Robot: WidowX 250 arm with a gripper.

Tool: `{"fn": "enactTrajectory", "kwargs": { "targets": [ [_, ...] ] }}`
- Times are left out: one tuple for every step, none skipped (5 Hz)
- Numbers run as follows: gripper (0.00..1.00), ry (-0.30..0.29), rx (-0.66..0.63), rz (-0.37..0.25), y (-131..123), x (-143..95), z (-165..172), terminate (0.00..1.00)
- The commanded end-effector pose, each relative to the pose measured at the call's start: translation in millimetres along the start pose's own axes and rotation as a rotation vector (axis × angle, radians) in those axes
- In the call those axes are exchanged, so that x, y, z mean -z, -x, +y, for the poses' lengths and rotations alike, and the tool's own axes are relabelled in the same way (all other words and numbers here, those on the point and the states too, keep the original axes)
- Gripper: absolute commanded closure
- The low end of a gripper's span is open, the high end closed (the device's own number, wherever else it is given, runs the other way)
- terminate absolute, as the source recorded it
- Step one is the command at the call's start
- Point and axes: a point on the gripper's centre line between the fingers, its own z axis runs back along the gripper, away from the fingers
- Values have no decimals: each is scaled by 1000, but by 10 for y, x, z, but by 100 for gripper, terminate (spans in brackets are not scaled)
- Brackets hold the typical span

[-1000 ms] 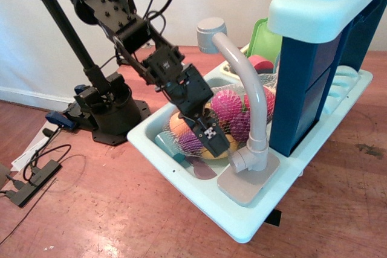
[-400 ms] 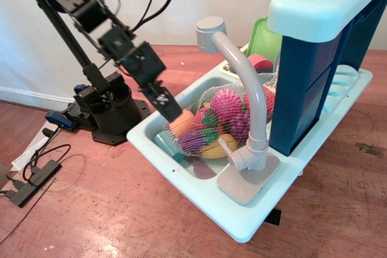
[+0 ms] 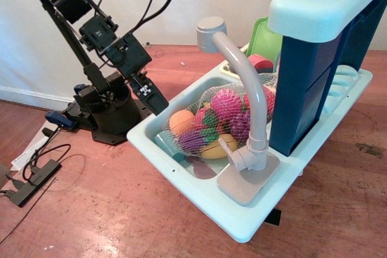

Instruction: Turn lever vertical to front

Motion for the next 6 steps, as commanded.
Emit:
{"fn": "enactTrajectory", "kwargs": {
  "targets": [
    [0,9,-9,-3,-18,-10,-21,0],
    [0,9,-9,-3,-18,-10,-21,0],
    [0,9,-9,-3,-18,-10,-21,0],
    [0,9,-9,-3,-18,-10,-21,0],
    [0,9,-9,-3,-18,-10,-21,0],
    [0,9,-9,-3,-18,-10,-21,100]
  ]
}}
